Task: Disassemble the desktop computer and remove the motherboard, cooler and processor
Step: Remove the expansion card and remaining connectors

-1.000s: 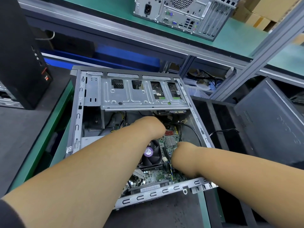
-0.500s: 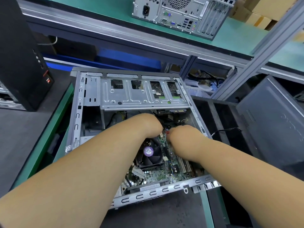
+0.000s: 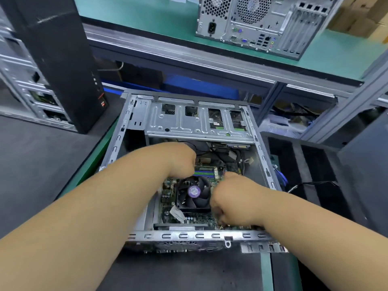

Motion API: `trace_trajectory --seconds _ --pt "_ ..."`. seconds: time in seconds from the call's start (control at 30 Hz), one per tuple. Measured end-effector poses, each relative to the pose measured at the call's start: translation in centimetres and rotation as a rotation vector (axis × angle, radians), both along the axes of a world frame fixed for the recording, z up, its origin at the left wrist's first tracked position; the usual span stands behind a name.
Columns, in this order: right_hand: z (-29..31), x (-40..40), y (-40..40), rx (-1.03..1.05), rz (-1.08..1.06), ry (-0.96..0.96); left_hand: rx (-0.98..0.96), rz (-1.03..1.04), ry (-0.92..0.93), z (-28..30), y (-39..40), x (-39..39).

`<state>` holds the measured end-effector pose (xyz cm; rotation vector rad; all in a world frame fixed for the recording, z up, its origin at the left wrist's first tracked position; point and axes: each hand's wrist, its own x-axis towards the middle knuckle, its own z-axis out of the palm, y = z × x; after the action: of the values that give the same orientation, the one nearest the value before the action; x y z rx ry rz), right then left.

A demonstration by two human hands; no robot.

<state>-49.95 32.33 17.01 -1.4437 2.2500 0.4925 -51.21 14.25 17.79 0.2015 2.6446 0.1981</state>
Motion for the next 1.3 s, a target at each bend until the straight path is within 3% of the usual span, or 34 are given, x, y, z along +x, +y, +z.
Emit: trace_trajectory --seconds 0.23,0.37,0.47,0.67,0.8,1.3 --pt "-1.5 0.1 -2.1 -0.352 0.133 -0.260 -0.087 0.148 0.296 -1.5 -2.3 1.1" --pt "-2.6 -0.5 -4.0 -0.355 0.341 -0.159 -0.046 0.142 0.318 -1.8 -2.9 1.8" --pt "-2.9 -0.5 -5.2 -0.387 0.466 -0.130 0.022 0.267 0.336 -2.4 -3.2 2.6" --pt "-4.3 0.0 -6.4 -0.181 0.676 0.045 0.169 0.401 0.347 -2.2 -3.2 2.5" --pt "-5.9 0.3 -6.5 -0.154 0.674 0.099 0.135 0.419 0.365 -2.5 -3.1 2.5" --pt "-7.6 0.1 -7.5 -0.243 0.546 0.008 0.101 0.443 0.336 -2.2 -2.8 2.5"
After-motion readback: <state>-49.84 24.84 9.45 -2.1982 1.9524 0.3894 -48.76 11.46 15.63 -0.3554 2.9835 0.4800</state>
